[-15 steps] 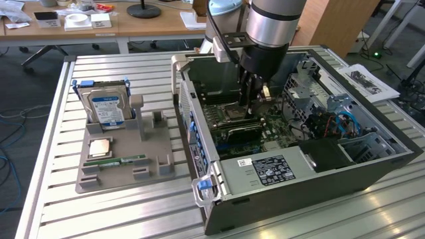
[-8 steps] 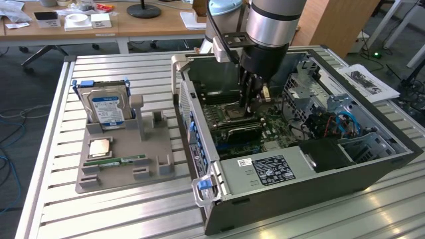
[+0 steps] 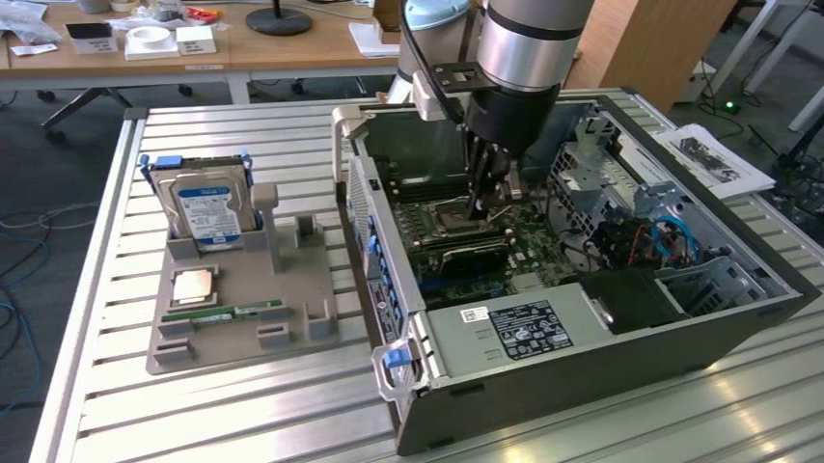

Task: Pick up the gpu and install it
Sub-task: 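Press down on the gpu until it lock into place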

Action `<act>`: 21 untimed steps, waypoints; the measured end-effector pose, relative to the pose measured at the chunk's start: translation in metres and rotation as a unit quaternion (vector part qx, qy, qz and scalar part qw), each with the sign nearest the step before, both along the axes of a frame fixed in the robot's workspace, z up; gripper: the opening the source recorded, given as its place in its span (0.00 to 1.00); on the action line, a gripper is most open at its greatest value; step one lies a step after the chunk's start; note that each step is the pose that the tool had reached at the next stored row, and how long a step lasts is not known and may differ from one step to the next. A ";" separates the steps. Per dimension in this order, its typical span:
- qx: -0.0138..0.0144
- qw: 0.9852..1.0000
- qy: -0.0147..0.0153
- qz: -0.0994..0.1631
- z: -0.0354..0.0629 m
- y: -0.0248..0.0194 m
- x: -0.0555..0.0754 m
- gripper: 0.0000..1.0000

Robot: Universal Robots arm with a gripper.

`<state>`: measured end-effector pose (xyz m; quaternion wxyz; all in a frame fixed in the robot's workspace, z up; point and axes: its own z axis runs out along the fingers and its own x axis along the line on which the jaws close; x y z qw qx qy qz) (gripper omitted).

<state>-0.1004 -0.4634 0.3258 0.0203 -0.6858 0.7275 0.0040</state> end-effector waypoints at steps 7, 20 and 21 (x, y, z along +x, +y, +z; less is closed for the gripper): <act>0.000 1.000 0.000 0.000 0.0000 0.0000 0.000 0.11; 0.000 1.000 0.000 0.000 -0.0084 0.0000 0.000 0.11; 0.000 1.000 0.000 0.000 -0.0092 0.0000 0.000 0.11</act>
